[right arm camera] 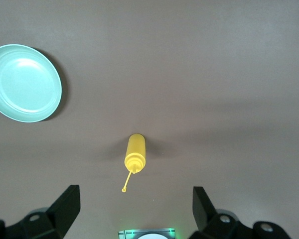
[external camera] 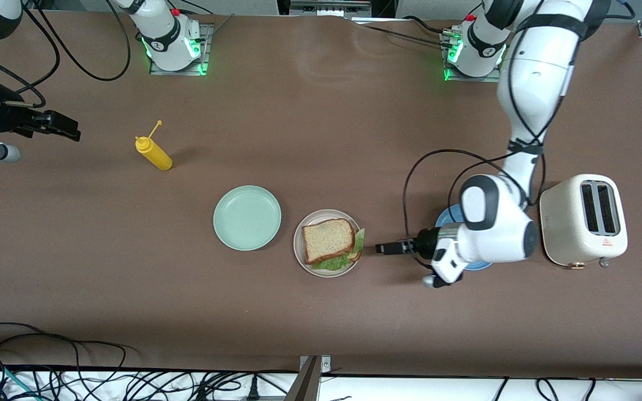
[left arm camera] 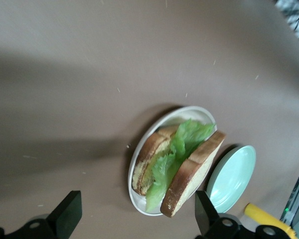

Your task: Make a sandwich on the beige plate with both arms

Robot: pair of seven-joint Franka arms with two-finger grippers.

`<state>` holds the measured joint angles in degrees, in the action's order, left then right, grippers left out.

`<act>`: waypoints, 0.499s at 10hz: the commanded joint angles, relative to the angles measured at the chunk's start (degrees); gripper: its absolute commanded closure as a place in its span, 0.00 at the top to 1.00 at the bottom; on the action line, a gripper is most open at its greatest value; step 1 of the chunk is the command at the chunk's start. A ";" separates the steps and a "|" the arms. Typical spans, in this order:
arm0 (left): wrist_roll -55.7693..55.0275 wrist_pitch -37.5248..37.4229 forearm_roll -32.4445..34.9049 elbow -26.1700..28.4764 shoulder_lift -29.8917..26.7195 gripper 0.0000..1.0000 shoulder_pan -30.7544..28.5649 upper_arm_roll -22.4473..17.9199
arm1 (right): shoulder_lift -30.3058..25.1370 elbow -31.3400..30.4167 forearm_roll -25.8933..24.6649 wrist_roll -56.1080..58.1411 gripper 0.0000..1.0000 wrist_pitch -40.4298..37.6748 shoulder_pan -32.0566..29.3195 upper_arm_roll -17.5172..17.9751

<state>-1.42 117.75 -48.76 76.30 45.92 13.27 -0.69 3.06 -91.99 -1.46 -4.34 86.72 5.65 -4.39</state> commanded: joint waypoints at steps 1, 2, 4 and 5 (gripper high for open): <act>1.68 -1.64 1.10 9.09 -10.38 1.00 -7.26 2.95 | -0.68 0.41 0.05 -0.75 1.00 -0.14 0.24 0.08; 2.38 -1.73 6.00 12.95 -15.29 1.00 -9.64 3.58 | -0.68 0.41 0.14 -0.75 1.00 -0.23 0.32 0.34; 2.82 -1.64 17.59 23.93 -29.07 1.00 -11.94 3.59 | -0.33 0.32 0.14 -0.75 1.00 -0.41 0.41 0.87; 2.74 -1.73 20.69 27.63 -35.66 1.00 -15.09 3.59 | -0.33 0.23 0.06 -0.75 1.00 -0.49 0.41 0.78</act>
<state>-0.11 115.20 -32.40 92.54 23.11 1.80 2.02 3.08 -91.94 -1.42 -4.36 86.71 5.96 -3.78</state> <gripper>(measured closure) 0.000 0.000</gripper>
